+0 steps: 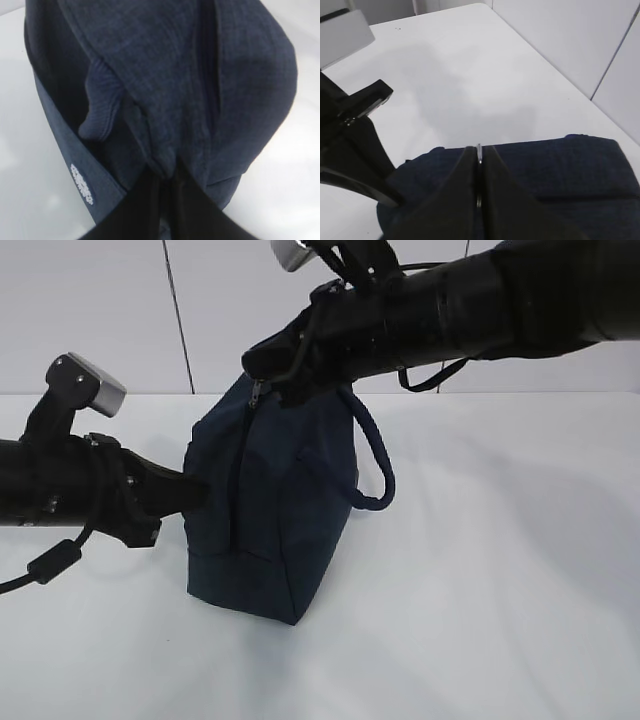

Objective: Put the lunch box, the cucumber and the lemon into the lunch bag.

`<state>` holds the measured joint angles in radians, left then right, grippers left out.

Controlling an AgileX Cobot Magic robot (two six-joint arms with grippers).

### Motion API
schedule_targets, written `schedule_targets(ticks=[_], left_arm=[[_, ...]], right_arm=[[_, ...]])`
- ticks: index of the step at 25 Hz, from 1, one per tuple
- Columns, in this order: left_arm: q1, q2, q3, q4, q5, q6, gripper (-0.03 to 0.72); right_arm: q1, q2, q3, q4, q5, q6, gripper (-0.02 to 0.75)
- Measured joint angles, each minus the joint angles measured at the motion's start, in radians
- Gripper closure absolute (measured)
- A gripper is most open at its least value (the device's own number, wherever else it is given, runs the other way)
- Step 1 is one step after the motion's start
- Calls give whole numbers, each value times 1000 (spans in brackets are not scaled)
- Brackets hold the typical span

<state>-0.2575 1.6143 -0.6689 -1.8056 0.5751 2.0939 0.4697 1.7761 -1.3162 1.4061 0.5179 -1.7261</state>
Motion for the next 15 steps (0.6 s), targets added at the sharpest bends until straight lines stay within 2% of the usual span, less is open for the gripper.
schedule_targets(ticks=[9,15], left_arm=[[0,0,0,-2,4,2,692],[0,0,0,6,6,2,693]], right_arm=[[0,6,-7,8,-61,-45,730],[0,43,-21,100,-83,-131,730]])
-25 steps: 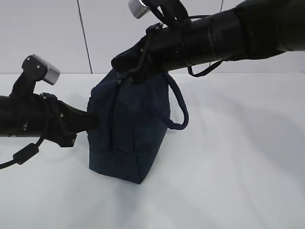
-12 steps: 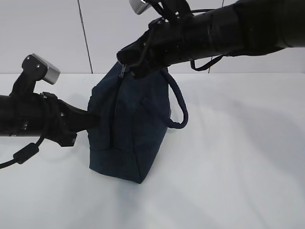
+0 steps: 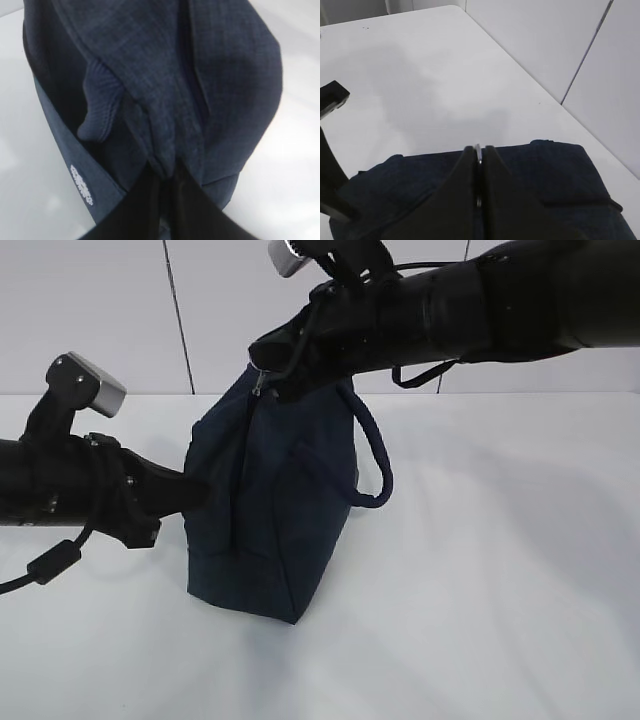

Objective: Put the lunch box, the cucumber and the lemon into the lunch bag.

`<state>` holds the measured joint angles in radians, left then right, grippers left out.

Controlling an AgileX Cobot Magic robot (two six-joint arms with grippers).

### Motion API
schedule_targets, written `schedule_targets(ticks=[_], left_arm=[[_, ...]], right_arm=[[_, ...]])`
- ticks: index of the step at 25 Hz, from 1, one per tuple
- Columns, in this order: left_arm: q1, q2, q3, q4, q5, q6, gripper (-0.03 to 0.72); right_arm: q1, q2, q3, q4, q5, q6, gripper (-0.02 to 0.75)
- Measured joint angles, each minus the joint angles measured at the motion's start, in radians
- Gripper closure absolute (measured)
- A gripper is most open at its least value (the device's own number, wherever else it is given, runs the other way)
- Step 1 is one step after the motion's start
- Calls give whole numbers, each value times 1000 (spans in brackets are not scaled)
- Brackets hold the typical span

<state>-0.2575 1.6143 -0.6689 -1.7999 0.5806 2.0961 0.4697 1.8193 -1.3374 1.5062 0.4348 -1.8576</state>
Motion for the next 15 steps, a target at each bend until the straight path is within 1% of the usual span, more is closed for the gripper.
schedule_targets(ticks=[5,10,12,15], left_arm=[[0,0,0,2,2,0,692],[0,0,0,2,2,0,693],[0,0,0,1,2,0,693],[0,0,0,1,2,0,693]], right_arm=[[0,37,-45,25,-6,-14,730],[-6,41,-47,32,4,-2,730],[-10,41,-50,15,17,26,730],[-16,41,-54,-47,21,97,730]])
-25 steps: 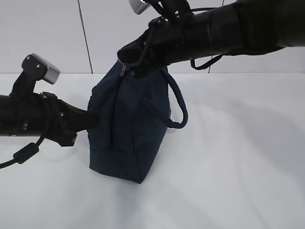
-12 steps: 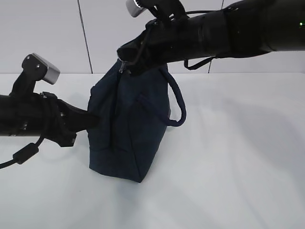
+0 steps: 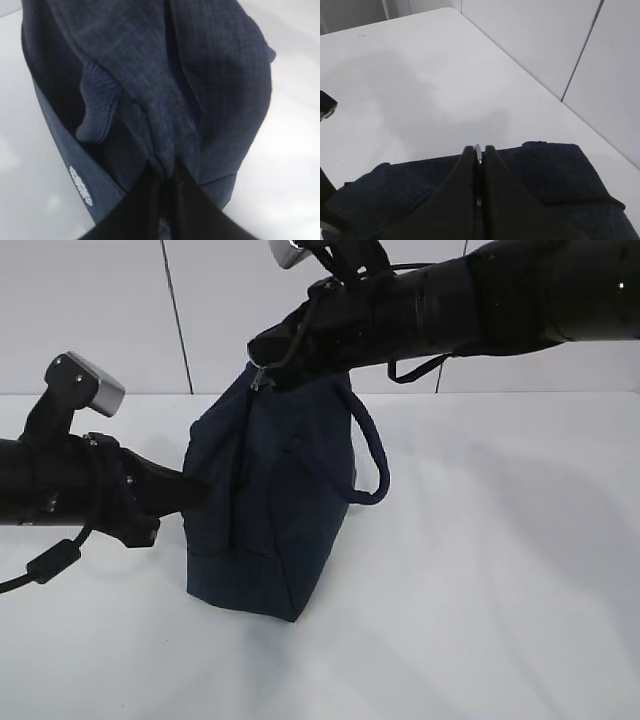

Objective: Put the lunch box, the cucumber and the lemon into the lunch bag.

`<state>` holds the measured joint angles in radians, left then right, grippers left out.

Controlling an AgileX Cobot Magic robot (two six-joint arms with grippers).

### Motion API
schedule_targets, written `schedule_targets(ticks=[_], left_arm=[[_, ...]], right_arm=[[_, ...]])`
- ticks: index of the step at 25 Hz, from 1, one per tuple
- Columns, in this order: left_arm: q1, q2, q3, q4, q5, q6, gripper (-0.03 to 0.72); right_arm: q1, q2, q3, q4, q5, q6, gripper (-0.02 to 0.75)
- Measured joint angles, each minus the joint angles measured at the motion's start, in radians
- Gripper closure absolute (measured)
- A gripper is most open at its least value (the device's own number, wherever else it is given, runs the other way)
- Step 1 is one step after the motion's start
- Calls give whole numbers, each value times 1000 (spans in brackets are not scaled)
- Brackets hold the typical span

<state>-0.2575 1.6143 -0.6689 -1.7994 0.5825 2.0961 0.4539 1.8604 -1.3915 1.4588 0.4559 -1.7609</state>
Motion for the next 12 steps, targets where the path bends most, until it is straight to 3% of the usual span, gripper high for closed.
schedule_targets(ticks=[6,12], left_arm=[[0,0,0,0,-5,0,693],[0,0,0,-4,-10,2,693]], right_arm=[[-23,0,-2,-77,51,103,730],[-36,-28,-9,-247,121,277,730]])
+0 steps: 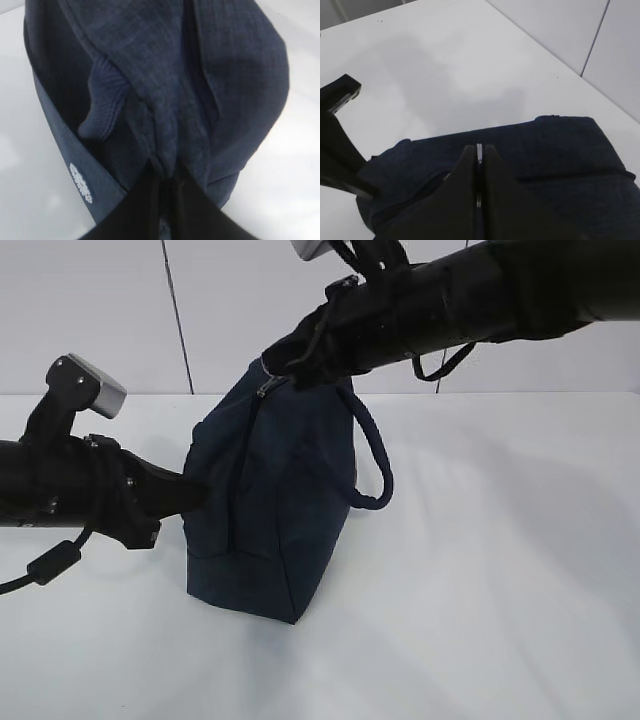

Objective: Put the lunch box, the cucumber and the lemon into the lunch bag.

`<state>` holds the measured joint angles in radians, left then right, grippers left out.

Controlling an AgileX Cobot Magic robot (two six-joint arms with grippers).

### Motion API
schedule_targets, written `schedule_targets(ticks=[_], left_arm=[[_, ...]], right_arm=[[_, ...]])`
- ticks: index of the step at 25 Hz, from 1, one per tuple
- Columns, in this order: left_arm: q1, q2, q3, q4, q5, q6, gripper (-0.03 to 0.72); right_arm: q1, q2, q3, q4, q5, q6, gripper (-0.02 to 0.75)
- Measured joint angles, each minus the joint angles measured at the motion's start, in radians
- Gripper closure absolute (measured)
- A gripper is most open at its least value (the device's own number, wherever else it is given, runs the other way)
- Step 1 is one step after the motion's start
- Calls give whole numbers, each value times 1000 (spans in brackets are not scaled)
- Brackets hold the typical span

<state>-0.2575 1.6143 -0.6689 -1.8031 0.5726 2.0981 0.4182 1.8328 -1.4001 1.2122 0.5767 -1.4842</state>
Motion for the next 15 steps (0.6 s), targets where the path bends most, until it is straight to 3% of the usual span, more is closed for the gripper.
schedule_targets(ticks=[8,15], left_arm=[[0,0,2,-6,4,4,693],[0,0,2,-6,7,6,693]], right_arm=[[-2,0,-2,-76,66,46,730],[-2,23,-4,-2,19,-58,730]])
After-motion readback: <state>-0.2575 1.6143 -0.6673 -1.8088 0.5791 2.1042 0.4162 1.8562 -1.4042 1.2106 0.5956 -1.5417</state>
